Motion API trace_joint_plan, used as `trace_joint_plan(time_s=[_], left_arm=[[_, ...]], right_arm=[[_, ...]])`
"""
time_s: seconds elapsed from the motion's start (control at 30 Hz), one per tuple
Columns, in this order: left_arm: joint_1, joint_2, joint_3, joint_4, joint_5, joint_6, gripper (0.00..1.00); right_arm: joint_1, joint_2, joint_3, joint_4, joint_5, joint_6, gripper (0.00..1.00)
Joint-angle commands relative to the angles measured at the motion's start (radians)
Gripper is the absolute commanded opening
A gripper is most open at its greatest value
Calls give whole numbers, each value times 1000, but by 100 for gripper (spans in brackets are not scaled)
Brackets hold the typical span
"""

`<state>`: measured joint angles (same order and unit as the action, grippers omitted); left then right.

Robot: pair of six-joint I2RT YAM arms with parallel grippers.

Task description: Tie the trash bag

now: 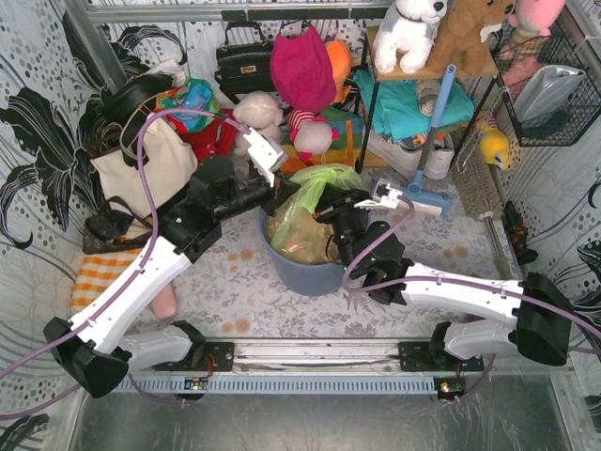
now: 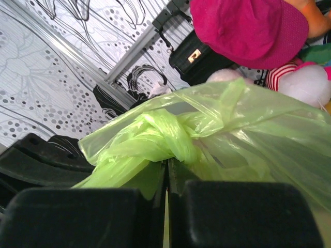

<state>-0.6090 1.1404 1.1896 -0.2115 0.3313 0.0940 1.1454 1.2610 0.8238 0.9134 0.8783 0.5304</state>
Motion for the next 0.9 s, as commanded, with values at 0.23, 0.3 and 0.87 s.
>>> trace_joint_plan(time_s=[0.23,0.3,0.87], left_arm=[[-1,7,51,-85,155,-79,0],[-1,-2,39,-83,177,-87,0],[-2,-90,-94,7,359,-171,0]], right_arm=[[5,5,-15,302,-6,-195,0],[6,6,-18,327,0,-224,0],[5,73,-27,530,-234,-338,0]])
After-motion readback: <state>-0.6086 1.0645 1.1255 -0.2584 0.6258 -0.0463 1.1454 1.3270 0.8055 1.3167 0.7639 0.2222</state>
